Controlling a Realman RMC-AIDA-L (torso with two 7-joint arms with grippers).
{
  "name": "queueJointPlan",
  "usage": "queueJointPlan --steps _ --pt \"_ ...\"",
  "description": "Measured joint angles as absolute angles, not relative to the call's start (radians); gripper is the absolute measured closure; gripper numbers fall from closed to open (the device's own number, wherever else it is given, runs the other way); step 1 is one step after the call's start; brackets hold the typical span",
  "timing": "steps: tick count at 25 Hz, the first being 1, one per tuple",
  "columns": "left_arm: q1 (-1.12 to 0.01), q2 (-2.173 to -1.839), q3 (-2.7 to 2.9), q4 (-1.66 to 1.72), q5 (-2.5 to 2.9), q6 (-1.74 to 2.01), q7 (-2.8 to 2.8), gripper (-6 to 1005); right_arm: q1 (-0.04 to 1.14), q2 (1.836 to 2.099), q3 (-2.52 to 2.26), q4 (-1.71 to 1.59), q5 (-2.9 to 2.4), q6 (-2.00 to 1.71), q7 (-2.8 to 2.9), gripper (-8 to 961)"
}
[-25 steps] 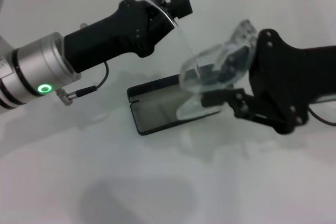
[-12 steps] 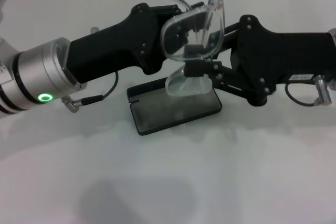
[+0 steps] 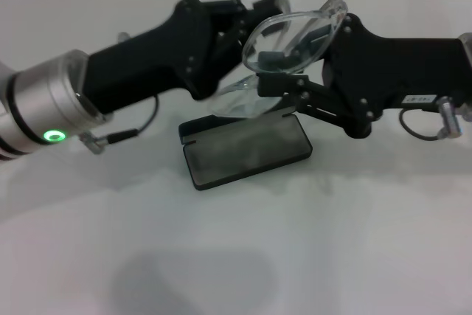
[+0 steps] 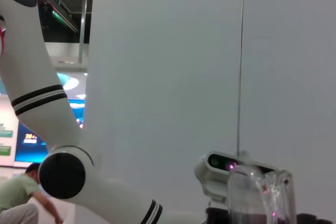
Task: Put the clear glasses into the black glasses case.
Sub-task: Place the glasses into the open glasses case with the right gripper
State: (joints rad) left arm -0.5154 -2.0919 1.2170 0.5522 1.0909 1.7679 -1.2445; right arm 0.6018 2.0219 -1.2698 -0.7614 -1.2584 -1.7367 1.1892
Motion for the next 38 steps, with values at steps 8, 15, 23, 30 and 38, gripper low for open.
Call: queueJointPlan --steps 8,15,23,30,38 --pt "-0.443 -2.083 1.079 0.55 1.093 1.753 -1.239 945 0.545 1.975 -1.25 -0.928 -1.288 -1.744 1.321 841" --pt "-0.417 -2.079 1.052 0.552 1.096 1.754 -1.238 944 0.586 1.969 -1.196 -0.99 -1.454 -1.694 1.477 841" --pt "-0.408 -2.08 1.057 0.552 1.161 1.765 -1.244 943 0.853 1.934 -1.146 -1.036 -1.854 -1.713 1.855 841" --pt "-0.392 -2.084 1.057 0.55 1.175 1.797 -1.244 944 1.136 1.965 -1.153 -1.049 -2.21 -1.874 1.965 841" --pt "-0.397 -2.086 1.058 0.552 1.198 1.807 -1.244 943 1.278 2.025 -1.302 -1.028 -2.444 -1.922 1.986 841"
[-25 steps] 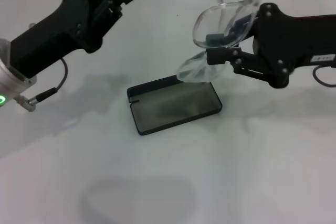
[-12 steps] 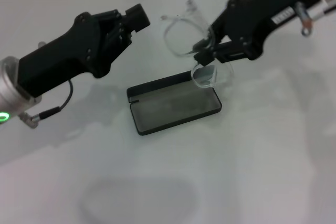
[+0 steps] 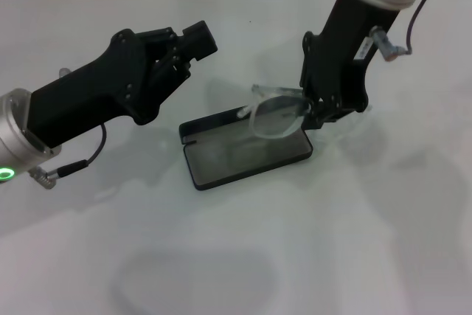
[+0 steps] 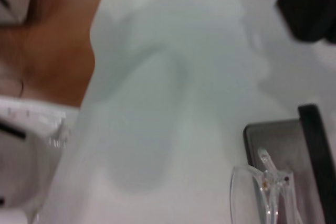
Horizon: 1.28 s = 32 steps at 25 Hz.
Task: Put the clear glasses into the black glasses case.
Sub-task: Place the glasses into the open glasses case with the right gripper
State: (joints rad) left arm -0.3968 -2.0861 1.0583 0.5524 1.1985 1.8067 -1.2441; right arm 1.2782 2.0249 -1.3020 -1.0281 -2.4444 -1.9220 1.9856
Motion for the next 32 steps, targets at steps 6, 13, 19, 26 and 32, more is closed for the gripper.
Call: queueJointPlan --steps 6,13,19,26,32 --pt "-0.391 -2.086 1.058 0.553 1.198 1.807 -1.243 944 1.295 2.027 -1.434 -0.978 -2.439 -1.837 1.998 842" --pt "-0.398 -2.086 1.056 0.553 1.199 1.807 -1.241 943 1.269 2.027 -1.618 -0.983 -2.426 -1.724 1.999 842" --pt "-0.412 -2.084 1.054 0.552 1.199 1.801 -1.244 943 1.269 2.028 -1.707 -0.973 -2.409 -1.654 1.995 842" --pt "-0.415 -2.083 1.051 0.548 1.199 1.796 -1.244 943 1.254 2.025 -1.788 -0.962 -2.375 -1.556 1.99 842" --pt "-0.415 -2.082 1.05 0.548 1.201 1.795 -1.241 944 1.243 2.023 -1.835 -0.943 -2.324 -1.478 1.98 842"
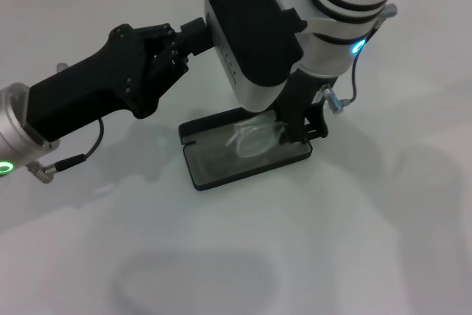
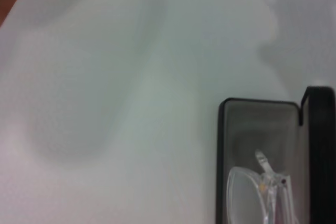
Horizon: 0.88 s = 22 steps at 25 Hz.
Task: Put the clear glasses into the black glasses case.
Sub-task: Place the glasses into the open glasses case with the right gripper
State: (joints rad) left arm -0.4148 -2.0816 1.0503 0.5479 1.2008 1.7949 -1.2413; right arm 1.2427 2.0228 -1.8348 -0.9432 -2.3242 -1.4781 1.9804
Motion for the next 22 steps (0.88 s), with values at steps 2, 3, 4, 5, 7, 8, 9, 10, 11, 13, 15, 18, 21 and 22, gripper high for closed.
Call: queueJointPlan --steps 2,3,4,5,7,8,9,10,11,13,15,18,21,22 --pt "-0.415 -2.081 1.05 0.547 1.201 1.795 -1.24 945 1.24 2.022 -1.857 -0.941 -2.315 -1.448 1.98 842" --pt "-0.415 -2.081 1.05 0.547 1.201 1.795 -1.239 945 1.24 2.022 -1.866 -0.939 -2.312 -1.438 1.98 842" --pt "-0.415 -2.08 1.05 0.546 1.202 1.795 -1.239 945 1.239 2.022 -1.876 -0.937 -2.307 -1.43 1.98 842" --pt "-0.414 -2.08 1.05 0.546 1.202 1.795 -1.239 945 1.239 2.022 -1.885 -0.934 -2.302 -1.423 1.98 842" --pt "-0.414 -2.08 1.051 0.546 1.202 1.795 -1.239 944 1.239 2.022 -1.896 -0.928 -2.293 -1.411 1.98 842" --pt "-0.414 -2.08 1.051 0.546 1.202 1.795 -1.239 944 1.239 2.022 -1.902 -0.926 -2.29 -1.405 1.98 842" --pt "-0.414 -2.08 1.051 0.546 1.202 1.795 -1.239 944 1.239 2.022 -1.907 -0.924 -2.286 -1.398 1.98 842" --pt "-0.413 -2.08 1.051 0.546 1.202 1.796 -1.239 945 1.239 2.022 -1.913 -0.922 -2.28 -1.394 1.98 842" --pt "-0.412 -2.08 1.051 0.546 1.202 1.797 -1.239 946 1.239 2.022 -1.921 -0.92 -2.273 -1.39 1.98 842" --pt "-0.412 -2.08 1.053 0.546 1.202 1.799 -1.239 948 1.239 2.022 -1.936 -0.916 -2.263 -1.38 1.98 842" --pt "-0.412 -2.08 1.054 0.546 1.202 1.799 -1.238 949 1.239 2.022 -1.954 -0.914 -2.263 -1.366 1.98 842" --pt "-0.412 -2.08 1.055 0.546 1.202 1.799 -1.238 947 1.239 2.022 -1.967 -0.906 -2.263 -1.35 1.98 842" --pt "-0.412 -2.081 1.055 0.546 1.201 1.8 -1.239 946 1.239 2.022 -1.984 -0.903 -2.263 -1.33 1.98 842" --pt "-0.411 -2.081 1.055 0.546 1.201 1.801 -1.24 946 1.238 2.022 -1.989 -0.903 -2.262 -1.323 1.98 842"
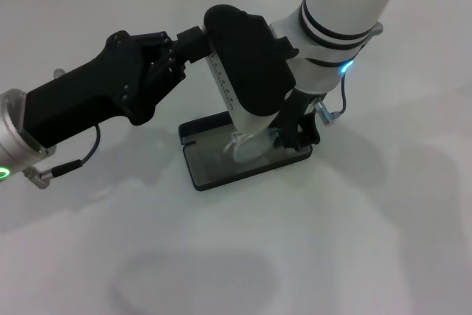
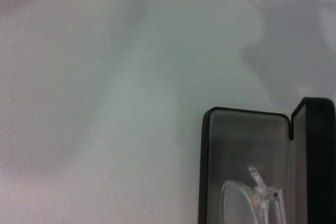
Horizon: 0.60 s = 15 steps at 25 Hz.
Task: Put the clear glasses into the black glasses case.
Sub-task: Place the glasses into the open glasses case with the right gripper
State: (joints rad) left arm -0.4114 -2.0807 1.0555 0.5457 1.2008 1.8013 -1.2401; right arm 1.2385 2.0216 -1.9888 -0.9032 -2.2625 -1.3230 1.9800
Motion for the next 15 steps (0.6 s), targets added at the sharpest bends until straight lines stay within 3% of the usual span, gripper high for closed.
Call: queueJointPlan --steps 15 --pt "-0.41 -2.085 1.06 0.544 1.19 1.802 -1.241 947 1.228 2.022 -2.038 -0.904 -2.262 -1.308 1.977 843"
